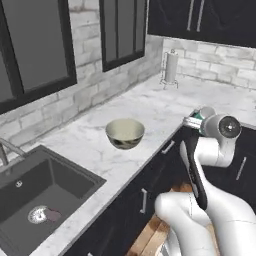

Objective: Clear the mugs and bowl far away from the sink.

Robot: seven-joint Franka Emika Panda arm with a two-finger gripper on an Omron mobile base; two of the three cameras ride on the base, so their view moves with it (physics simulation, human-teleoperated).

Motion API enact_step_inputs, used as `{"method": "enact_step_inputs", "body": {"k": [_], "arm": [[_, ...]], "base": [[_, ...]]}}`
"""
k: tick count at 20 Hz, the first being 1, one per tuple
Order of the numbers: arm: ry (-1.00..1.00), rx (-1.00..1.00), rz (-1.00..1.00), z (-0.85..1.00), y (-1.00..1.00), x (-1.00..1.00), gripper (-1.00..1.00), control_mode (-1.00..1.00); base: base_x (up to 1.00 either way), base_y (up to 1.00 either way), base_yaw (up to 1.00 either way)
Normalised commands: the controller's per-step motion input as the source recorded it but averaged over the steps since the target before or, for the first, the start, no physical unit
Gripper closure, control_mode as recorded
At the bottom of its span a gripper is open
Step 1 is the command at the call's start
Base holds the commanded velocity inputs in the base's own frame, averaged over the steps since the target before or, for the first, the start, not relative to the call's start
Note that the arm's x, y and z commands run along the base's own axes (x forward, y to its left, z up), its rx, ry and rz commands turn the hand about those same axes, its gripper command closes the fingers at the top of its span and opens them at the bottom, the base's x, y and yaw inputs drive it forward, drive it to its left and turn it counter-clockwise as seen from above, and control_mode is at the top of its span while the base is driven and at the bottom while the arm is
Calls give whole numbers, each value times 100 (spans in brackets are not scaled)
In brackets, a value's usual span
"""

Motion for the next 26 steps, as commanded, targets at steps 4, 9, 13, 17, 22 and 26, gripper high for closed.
{"method": "enact_step_inputs", "body": {"k": [4,9,13,17,22,26], "arm": [[0,0,0,0,0,0,100,100],[0,0,0,0,0,0,100,100],[0,0,0,0,0,0,100,100],[0,0,0,0,0,0,100,100],[0,0,0,0,0,0,100,100],[0,0,0,0,0,0,100,100]], "base": [[0,0,-100],[0,0,-100],[0,0,-100],[0,0,-100],[0,0,-100],[0,0,-100]]}}
